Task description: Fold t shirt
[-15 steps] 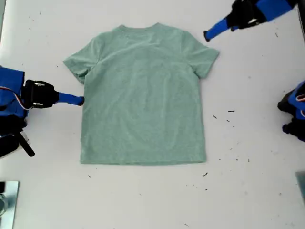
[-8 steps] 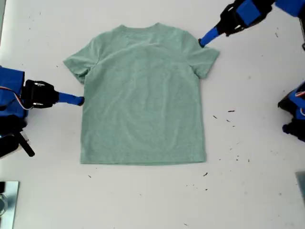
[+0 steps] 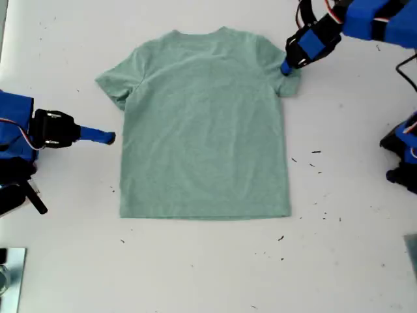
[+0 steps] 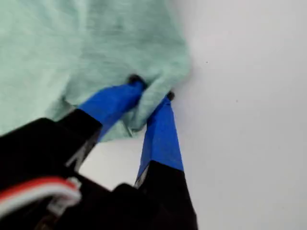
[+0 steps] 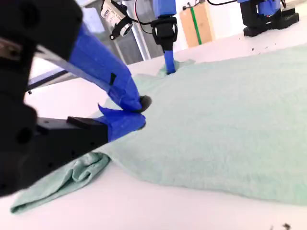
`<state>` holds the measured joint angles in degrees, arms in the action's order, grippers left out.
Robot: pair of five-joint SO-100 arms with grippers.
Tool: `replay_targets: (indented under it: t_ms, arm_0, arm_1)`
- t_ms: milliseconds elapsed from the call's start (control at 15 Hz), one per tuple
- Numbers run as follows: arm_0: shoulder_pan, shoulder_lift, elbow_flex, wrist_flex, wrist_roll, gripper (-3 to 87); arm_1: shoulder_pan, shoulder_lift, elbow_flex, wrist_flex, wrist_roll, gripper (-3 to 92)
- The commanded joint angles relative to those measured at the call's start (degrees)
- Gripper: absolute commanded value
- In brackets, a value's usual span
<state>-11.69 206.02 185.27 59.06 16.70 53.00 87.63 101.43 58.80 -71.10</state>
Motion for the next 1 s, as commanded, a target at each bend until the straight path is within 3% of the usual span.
replay_targets:
  t_ms: [0, 267, 400, 533, 867, 933]
  arm_0:
    - [-0.4, 0.4, 0.8, -0.6, -0.4, -0.1]
    - [-0.2, 0.4, 0.8, -0.6, -0.4, -0.1]
    - [-0.2, 0.4, 0.8, -0.6, -0.7, -0.1]
    - [-0.8, 0.4, 0.8, -0.6, -0.6, -0.1]
    - [-0.6, 0.4, 0.8, -0.6, -0.7, -0.1]
    - [-0.5, 0.4, 0.8, -0.6, -0.7, -0.1]
  arm_1:
    - [1.1, 0.2, -7.8, 10.8, -2.2, -1.4]
    - [-2.0, 2.5, -27.1, 27.9, -0.2, -1.5]
    - [-7.8, 1.7, -44.5, 36.1, 4.0, -1.5]
    - [-14.9, 1.4, -49.4, 32.2, 9.3, -1.5]
    - [-23.7, -12.5, -45.0, 9.3, 19.4, -0.8]
    - [-24.6, -16.6, -45.8, 6.4, 20.5, 11.3]
